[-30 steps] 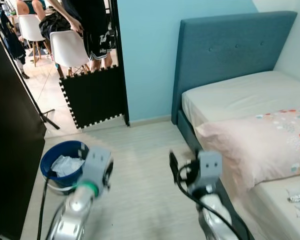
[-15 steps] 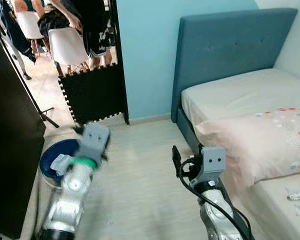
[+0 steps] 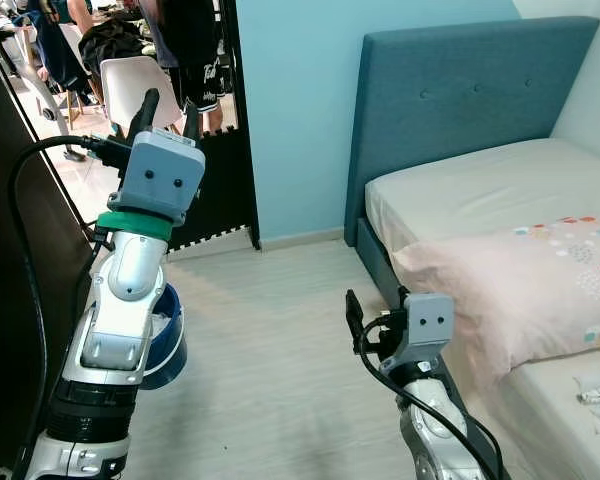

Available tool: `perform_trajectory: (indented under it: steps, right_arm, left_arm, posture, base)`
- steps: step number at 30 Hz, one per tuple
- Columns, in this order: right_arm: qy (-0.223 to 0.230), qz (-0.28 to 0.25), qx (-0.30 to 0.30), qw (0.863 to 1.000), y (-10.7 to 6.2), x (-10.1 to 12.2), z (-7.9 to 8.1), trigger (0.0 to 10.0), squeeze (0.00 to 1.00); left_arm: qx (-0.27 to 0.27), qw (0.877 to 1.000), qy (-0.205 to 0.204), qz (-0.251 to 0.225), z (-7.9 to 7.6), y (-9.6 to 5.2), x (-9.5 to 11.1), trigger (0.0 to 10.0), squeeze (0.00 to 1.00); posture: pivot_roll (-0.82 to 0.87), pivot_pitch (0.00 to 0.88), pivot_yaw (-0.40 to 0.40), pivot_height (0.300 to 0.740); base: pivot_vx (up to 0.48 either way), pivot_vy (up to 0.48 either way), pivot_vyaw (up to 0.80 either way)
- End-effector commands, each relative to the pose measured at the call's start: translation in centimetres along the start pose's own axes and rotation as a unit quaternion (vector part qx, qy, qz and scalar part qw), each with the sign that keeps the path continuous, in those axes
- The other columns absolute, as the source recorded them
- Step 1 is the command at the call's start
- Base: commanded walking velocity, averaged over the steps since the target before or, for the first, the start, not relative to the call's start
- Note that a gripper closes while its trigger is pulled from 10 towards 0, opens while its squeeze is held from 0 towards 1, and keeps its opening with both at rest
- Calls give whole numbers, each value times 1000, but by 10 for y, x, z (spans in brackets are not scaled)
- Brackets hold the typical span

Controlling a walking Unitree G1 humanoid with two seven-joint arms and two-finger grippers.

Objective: Clean up the room

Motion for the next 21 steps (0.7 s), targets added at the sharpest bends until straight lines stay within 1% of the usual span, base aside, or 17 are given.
perform_trajectory:
  steps: [1,2,5,7,8,10,11,21]
  right_arm:
    - [2,-8,2,1000,-1,3,4,10000,0]
    - [1,-9,4,1000,-1,3,4,10000,0]
    - [-2,-12,7,1000,0,4,4,10000,0]
    - [-3,-12,6,1000,0,4,3,10000,0]
    - [-4,-12,4,1000,1,4,2,10000,0]
    - [-4,-12,4,1000,1,4,2,10000,0]
    - [-5,-12,3,1000,1,4,2,10000,0]
    - [-7,-18,3,1000,3,7,1,10000,0]
  left_arm:
    - [-4,1000,-8,1,-2,-3,-1,10000,0]
    - [-6,1000,-11,2,-3,-3,-1,10000,0]
    - [-7,999,-46,23,-11,-7,-6,10000,0]
    - [-11,998,-54,27,-13,-7,-7,10000,0]
    - [-17,998,-58,30,-15,-9,-8,784,0]
    - [-20,998,-59,31,-16,-10,-8,784,0]
    - [-24,997,-59,33,-17,-11,-9,0,0]
    - [-36,997,-66,30,-20,-12,-8,0,0]
  posture:
    - [-90,0,127,716]
    - [-90,0,127,716]
    - [-90,2,126,716]
    - [-90,2,126,716]
    - [-92,2,127,716]
    - [-92,2,127,716]
    - [-91,1,128,716]
    - [-95,0,125,716]
  base:
    - [0,0,0]
    - [0,0,0]
    - [0,0,0]
    - [0,0,0]
    - [0,0,0]
    - [0,0,0]
    - [0,0,0]
    - [0,0,0]
Point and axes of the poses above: a point about 5 cm out from each wrist's last joint towards the gripper, its own y axis pointing out of the wrist towards the gripper, its own x axis along the axis of the wrist's last joint, z = x × y, the point moved 1 cm from there along y, pointing out of the wrist towards the gripper, and after that the axes turned 13 degrees about -y, right-handed, at the moved point
